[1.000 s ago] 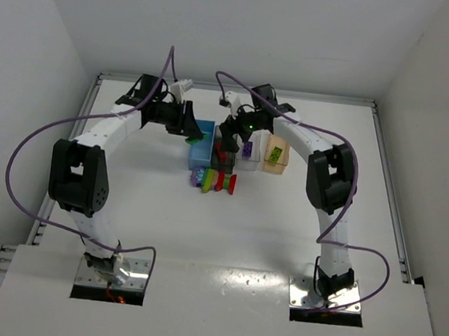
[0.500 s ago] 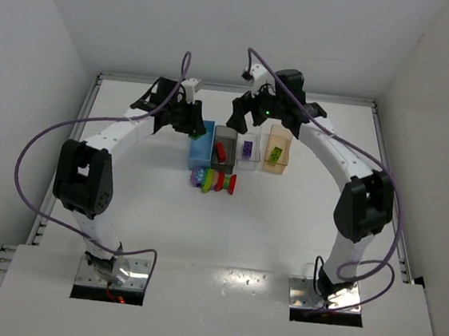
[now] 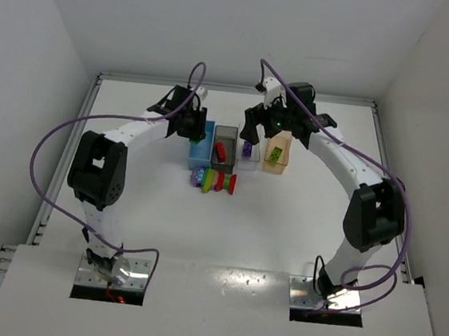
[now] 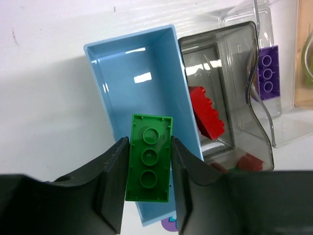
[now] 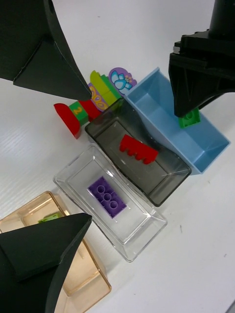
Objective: Sort the legos into containers by color
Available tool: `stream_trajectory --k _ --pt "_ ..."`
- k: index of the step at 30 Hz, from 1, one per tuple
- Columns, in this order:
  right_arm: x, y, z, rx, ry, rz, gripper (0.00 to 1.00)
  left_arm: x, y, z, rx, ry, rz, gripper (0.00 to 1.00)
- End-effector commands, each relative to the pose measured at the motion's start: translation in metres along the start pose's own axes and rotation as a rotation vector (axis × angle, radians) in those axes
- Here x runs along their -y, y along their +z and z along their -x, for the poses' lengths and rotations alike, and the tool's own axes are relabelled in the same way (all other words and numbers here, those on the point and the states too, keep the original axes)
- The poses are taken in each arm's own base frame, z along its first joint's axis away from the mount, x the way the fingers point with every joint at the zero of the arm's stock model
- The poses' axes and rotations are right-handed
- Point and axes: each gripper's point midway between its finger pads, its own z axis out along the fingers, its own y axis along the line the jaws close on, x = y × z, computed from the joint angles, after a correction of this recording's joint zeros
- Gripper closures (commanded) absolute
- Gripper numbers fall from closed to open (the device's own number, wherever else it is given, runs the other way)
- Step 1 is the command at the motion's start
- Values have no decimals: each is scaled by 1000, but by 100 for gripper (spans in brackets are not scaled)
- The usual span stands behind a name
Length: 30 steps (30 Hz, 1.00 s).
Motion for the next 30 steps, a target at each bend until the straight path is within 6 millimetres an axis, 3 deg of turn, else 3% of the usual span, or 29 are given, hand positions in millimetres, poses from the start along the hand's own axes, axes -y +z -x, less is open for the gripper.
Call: stream_trajectory --k 1,3,8,12,14,18,19,21,22,23,25,26,29,30 --pt "-5 -16 16 53 -6 6 2 11 -4 34 93 7 8 55" --pt "-3 -16 12 47 -7 8 2 18 -1 29 77 14 -16 46" --pt "-4 -17 4 31 1 11 2 36 -5 34 98 56 -45 42" --pt "-9 -23 8 45 -20 27 2 42 -28 48 160 98 -71 42" --pt "-16 -34 0 34 -47 57 2 56 -61 56 225 201 -132 42" --pt "-33 -52 -18 0 -107 133 2 100 -113 17 210 487 -427 41" --pt "-38 -55 -31 -29 -103 152 2 100 -120 12 199 531 -441 40" --pt "-43 -66 -36 -36 -147 177 2 102 -130 -23 122 670 -490 40" --pt "-48 -70 -50 -71 -142 200 2 102 -133 -32 107 710 -497 40" --pt "-51 -73 -55 -78 -169 214 2 98 -132 -51 77 778 -508 40" --pt "-58 -78 -70 -94 -178 236 3 91 -137 -65 66 827 -475 40" --pt "-59 -78 -79 -115 -173 244 3 89 -133 -84 31 859 -474 40" --pt "-63 -79 -96 -154 -169 247 23 76 -124 -106 -25 891 -405 44" --pt "-63 -75 -101 -171 -141 250 36 75 -121 -109 -24 899 -395 45"
